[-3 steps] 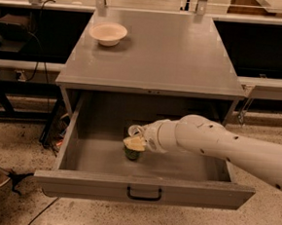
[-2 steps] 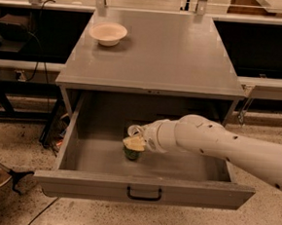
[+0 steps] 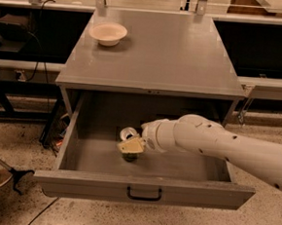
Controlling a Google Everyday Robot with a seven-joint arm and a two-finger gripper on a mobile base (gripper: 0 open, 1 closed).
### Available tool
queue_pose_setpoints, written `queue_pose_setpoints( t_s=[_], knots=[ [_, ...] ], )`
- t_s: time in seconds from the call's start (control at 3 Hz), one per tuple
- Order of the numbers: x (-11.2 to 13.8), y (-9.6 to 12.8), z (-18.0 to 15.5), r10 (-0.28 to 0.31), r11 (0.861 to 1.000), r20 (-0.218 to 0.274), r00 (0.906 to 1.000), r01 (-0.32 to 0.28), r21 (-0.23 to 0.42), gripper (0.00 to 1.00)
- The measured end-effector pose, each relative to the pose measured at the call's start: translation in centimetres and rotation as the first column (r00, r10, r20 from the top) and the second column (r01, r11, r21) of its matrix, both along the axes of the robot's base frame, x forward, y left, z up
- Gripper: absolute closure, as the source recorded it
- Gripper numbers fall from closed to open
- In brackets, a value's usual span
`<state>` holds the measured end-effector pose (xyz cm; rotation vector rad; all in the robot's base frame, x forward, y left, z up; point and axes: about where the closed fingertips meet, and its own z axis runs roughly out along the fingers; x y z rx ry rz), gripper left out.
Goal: Place green can into top drawer
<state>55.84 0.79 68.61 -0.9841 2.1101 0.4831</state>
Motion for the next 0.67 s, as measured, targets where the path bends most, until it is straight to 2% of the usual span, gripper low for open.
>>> queue_pose_setpoints(
  t_s=[0.33, 0.67],
  knots=[
    [0.0, -0.1, 0.2, -0.002, 1.000, 0.005, 1.0000, 0.002, 0.001, 0.00],
    [-0.2, -2.3, 2.2, -0.046, 0.999, 0.053, 0.9975, 0.045, 0.025, 0.00]
  ],
)
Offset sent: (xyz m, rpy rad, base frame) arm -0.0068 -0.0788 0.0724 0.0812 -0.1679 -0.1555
